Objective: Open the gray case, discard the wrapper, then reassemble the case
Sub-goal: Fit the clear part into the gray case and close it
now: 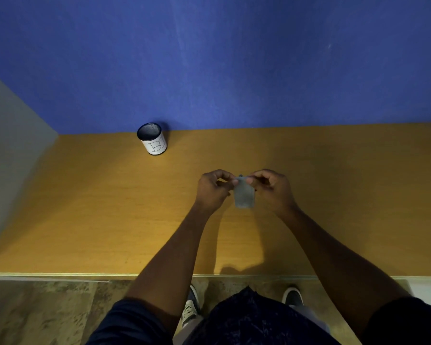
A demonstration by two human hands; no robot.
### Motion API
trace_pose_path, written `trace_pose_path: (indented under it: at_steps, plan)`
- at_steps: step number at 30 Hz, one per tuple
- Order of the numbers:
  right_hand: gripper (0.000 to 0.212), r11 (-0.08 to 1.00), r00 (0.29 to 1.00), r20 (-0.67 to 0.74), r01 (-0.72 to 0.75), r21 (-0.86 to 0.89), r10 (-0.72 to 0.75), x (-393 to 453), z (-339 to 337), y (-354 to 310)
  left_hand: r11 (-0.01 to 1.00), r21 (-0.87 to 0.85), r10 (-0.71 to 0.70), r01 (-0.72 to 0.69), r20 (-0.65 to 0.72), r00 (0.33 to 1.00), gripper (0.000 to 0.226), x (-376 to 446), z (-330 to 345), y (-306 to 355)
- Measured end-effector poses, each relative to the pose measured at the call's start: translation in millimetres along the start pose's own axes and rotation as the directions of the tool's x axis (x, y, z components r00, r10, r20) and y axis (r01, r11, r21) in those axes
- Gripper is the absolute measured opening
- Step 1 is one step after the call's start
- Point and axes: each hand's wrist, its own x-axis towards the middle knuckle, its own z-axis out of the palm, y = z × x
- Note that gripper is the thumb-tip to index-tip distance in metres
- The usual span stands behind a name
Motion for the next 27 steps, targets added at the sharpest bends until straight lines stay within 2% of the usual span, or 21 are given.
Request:
trace_pose_path:
  at_steps: [3,7,10,12,14,17,21,23,25,27]
  plan:
    - [0.008,1.0,1.0,0.006,-0.03,-0.005,0.03,1,1,-1,1.0,0.005,-0.025,0.025,0.007,1.0,0.009,0,2,-1]
    - [0.017,0.994,0.993,0.031,-0.113,-0.003,0.113,2,6,0,0.998,-0.012,-0.055,0.055,-0.033,0.998,0.006,-1,5,-4]
    - [0.03,0.99,0.989,-0.059,-0.139,-0.033,0.136,-4,8,7,0.971,-0.189,-0.169,0.146,-0.112,0.979,0.008,-3,8,-6]
    - [0.031,0.981,0.979,-0.081,-0.189,-0.038,0.185,-7,6,11,0.925,-0.323,-0.248,0.197,-0.124,0.961,0.007,-5,8,-3]
    - [0.025,0.972,0.972,0.01,-0.234,-0.011,0.234,-11,4,13,0.894,-0.389,-0.293,0.221,-0.136,0.946,0.008,-4,6,-2]
    - [0.019,0.969,0.96,0.153,-0.242,0.045,0.233,-13,3,12,0.854,-0.457,-0.343,0.249,-0.135,0.929,0.014,-3,3,0]
    - [0.019,0.958,0.96,0.098,-0.273,0.087,0.264,-9,7,11,0.846,-0.474,-0.315,0.243,-0.078,0.946,0.012,-3,2,2]
    - [0.021,0.939,0.951,0.05,-0.309,0.153,0.305,-5,9,11,0.869,-0.427,-0.296,0.249,-0.046,0.954,0.022,-4,2,1]
    - [0.022,0.918,0.942,0.021,-0.331,0.22,0.335,0,12,10,0.876,-0.383,-0.306,0.293,0.028,0.952,0.03,-9,4,-1]
    - [0.022,0.903,0.935,0.008,-0.345,0.255,0.355,4,14,10,0.863,-0.379,-0.321,0.333,0.096,0.942,0.026,-13,6,-4]
